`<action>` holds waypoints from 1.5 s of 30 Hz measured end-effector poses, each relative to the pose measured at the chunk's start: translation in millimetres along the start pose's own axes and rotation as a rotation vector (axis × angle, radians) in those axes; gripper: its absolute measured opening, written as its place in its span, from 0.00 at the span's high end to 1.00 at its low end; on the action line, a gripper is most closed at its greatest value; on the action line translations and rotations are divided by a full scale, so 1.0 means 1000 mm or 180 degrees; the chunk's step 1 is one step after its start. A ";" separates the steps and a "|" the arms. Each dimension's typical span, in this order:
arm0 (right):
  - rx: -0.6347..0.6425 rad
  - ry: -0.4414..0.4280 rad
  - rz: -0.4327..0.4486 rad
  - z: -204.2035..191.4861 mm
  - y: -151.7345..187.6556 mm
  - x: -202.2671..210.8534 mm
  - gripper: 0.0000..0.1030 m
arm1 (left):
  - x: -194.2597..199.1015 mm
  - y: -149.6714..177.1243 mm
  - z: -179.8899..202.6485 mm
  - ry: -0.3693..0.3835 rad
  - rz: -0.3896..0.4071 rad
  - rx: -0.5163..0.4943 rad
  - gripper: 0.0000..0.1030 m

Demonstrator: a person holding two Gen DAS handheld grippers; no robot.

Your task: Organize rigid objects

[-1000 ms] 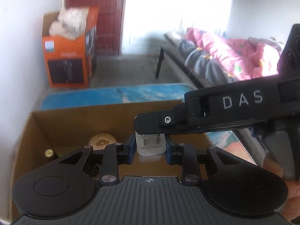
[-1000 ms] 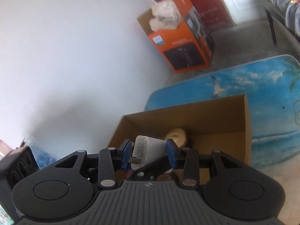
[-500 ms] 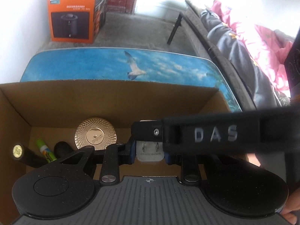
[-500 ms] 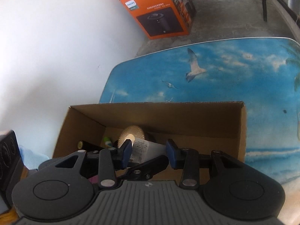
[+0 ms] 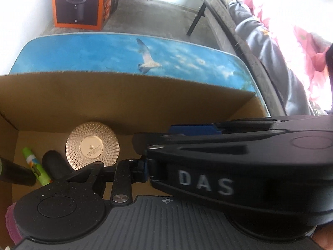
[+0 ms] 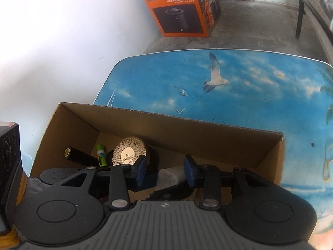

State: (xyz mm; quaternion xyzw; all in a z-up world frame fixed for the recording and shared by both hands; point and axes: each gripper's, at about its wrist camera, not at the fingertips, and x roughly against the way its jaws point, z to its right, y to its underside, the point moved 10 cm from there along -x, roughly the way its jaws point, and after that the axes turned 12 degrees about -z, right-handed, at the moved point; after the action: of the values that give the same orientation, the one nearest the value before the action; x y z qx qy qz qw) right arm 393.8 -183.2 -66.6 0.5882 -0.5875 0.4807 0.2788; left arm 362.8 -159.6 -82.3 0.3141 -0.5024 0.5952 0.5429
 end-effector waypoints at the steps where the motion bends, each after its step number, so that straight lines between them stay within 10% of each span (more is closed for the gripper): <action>1: 0.0000 0.0006 0.0021 0.001 -0.001 0.001 0.58 | 0.001 -0.001 0.001 -0.0015 0.0016 -0.0013 0.73; 11: 0.0066 -0.0298 0.0594 -0.016 0.002 0.060 0.57 | 0.047 0.006 0.007 -0.0093 0.0388 -0.0018 0.36; 20: 0.0263 -0.0924 0.1577 -0.048 0.097 0.185 0.39 | 0.155 0.078 0.016 0.0038 0.1103 -0.0461 0.03; 30: 0.0104 -0.1025 0.1669 -0.071 0.197 0.160 0.37 | 0.184 0.198 -0.013 0.0032 0.1656 -0.0566 0.01; 45: 0.1006 -0.0193 0.1441 -0.172 0.207 0.060 0.48 | 0.070 0.251 -0.057 -0.0643 0.1405 -0.0632 0.26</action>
State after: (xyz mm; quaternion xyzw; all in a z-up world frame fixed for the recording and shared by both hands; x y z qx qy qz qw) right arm 145.6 -86.6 3.5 0.4922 -0.6298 0.5987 0.0513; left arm 116.4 -59.4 -99.0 0.1999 -0.6663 0.6127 0.3751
